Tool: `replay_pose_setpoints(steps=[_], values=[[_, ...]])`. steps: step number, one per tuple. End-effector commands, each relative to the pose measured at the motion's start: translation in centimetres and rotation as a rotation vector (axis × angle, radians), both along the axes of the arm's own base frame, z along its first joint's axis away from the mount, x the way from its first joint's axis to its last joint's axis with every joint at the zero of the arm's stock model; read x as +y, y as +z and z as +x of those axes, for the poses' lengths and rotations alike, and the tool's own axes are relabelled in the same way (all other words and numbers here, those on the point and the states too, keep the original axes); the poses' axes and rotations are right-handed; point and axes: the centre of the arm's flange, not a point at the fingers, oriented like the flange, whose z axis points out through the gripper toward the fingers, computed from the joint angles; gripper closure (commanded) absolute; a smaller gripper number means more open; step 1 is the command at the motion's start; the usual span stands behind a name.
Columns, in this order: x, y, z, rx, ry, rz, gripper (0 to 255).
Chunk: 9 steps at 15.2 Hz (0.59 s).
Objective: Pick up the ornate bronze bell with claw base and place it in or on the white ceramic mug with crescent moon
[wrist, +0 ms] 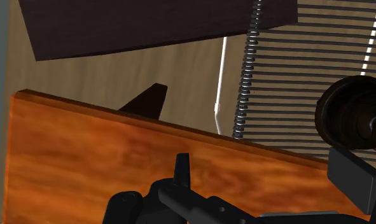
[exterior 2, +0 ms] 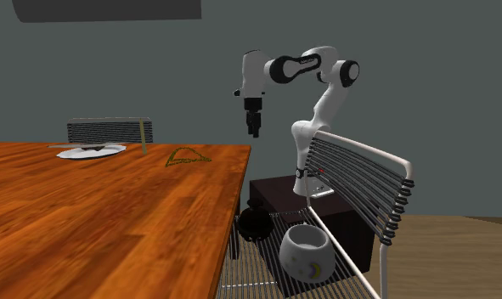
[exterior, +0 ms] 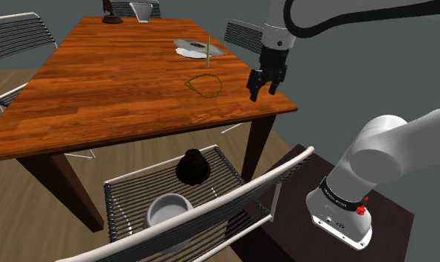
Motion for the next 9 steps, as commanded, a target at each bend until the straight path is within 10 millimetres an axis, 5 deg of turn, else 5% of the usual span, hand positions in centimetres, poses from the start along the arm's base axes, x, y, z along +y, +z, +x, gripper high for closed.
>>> replay_pose_setpoints(steps=[1,9], values=[[2.4,-1.6,0.5,-0.001,-0.010,0.001,0],[10.8,-7.4,3.4,-0.001,-0.042,-0.001,0]])
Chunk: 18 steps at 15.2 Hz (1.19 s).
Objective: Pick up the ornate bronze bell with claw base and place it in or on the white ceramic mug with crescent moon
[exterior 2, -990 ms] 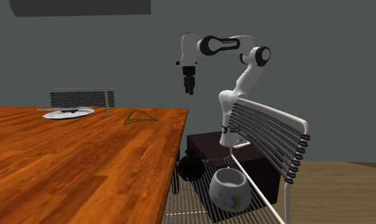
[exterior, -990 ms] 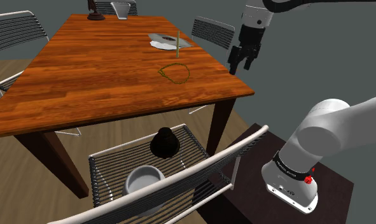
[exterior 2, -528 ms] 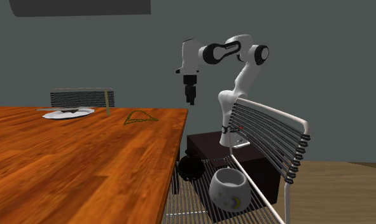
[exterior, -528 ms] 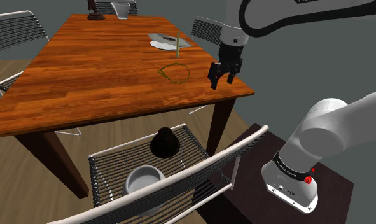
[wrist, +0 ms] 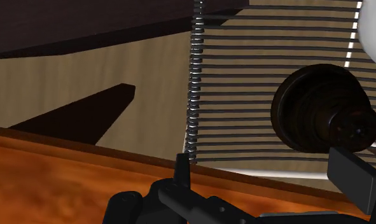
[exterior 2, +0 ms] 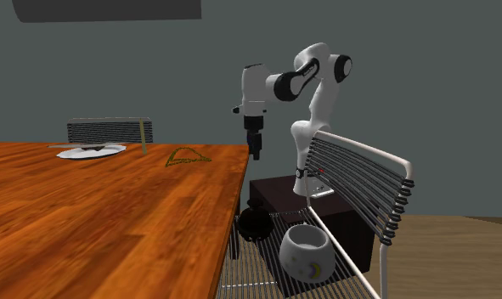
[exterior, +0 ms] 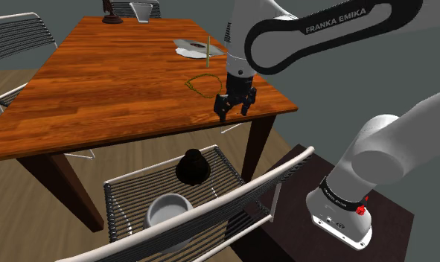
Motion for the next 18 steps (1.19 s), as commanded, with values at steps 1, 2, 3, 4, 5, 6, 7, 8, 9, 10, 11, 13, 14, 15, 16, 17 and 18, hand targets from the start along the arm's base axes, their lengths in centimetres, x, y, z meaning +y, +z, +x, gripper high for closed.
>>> replay_pose_setpoints(steps=[1,2,3,4,5,6,7,8,9,10,11,13,14,15,16,17,18], values=[[2.0,-1.4,0.6,-0.001,-0.010,0.001,0],[3.0,-2.1,1.0,-0.001,-0.014,0.001,0],[4.1,-2.9,1.4,-0.001,-0.018,0.000,0],[5.1,-3.6,1.7,-0.001,-0.022,0.000,0],[6.2,-4.3,2.1,-0.001,-0.026,0.000,0],[7.2,-5.0,2.5,-0.001,-0.030,0.000,0],[8.2,-5.8,2.9,-0.001,-0.034,0.000,0],[9.2,-6.5,3.3,-0.001,-0.038,0.000,0],[10.3,-7.2,3.7,-0.001,-0.042,0.000,0],[11.3,-7.9,4.2,-0.001,-0.046,-0.001,0],[12.3,-8.6,4.6,-0.001,-0.050,-0.001,0],[13.5,-9.5,5.0,-0.001,-0.055,-0.001,0],[13.5,-10.0,5.0,-0.001,-0.055,-0.001,0],[13.5,-10.5,5.0,-0.001,-0.055,-0.001,0],[13.5,-11.1,5.0,-0.001,-0.055,-0.001,0],[13.5,-11.6,5.0,-0.001,-0.055,-0.001,0],[13.5,-12.1,5.0,-0.001,-0.055,-0.001,0]])
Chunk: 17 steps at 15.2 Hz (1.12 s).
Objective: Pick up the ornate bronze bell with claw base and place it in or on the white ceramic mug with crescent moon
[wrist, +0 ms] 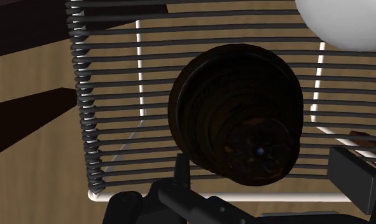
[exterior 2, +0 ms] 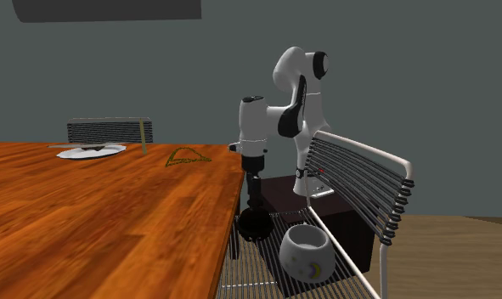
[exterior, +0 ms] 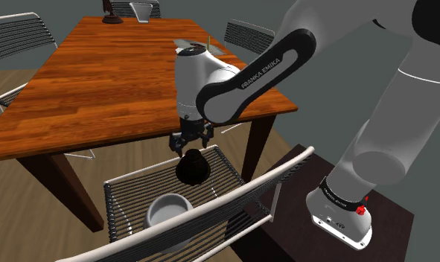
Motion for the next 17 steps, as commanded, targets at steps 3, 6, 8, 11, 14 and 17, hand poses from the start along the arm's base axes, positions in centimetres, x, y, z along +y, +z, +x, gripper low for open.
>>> replay_pose_setpoints(steps=[3,6,8,11,14,17], values=[[0.10,-2.01,0.09,0.000,0.000,0.000,0],[0.10,-2.01,0.09,0.000,0.000,0.000,0],[0.10,-2.01,0.09,0.000,0.000,0.000,0],[0.10,-2.00,0.09,0.000,0.000,0.000,255],[0.10,-2.00,0.08,0.000,0.000,0.000,255],[0.11,-1.99,0.08,0.000,0.000,0.000,255]])
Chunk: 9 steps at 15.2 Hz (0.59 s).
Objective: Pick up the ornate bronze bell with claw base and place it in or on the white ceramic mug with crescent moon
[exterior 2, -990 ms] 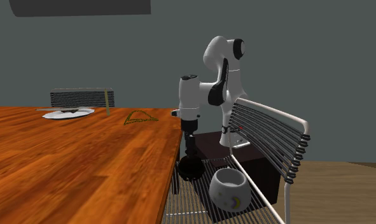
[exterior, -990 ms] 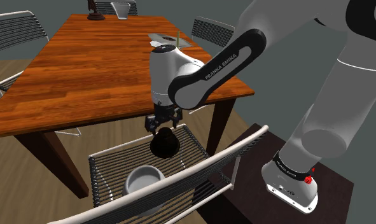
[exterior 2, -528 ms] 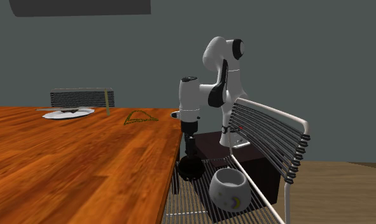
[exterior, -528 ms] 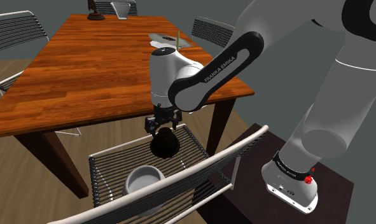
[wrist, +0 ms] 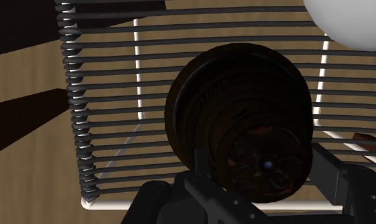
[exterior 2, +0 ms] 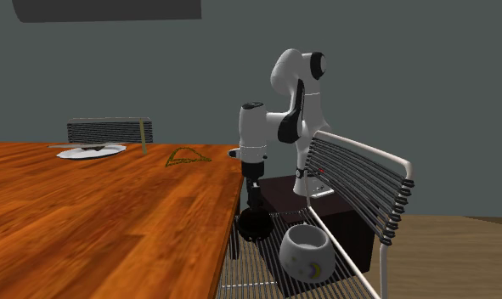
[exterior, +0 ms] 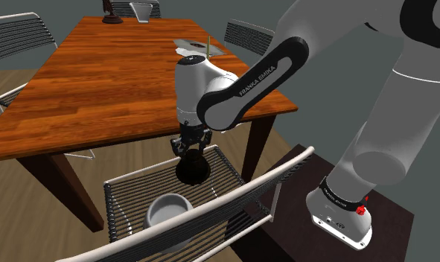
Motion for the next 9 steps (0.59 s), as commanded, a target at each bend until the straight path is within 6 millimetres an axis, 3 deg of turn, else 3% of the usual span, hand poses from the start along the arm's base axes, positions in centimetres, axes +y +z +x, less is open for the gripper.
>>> replay_pose_setpoints(steps=[1,3,9], values=[[0.0,0.0,0.0,0.000,0.000,0.000,255],[0.0,0.0,0.0,0.000,0.000,0.000,255],[0.0,3.1,0.0,0.000,0.000,0.000,255]])
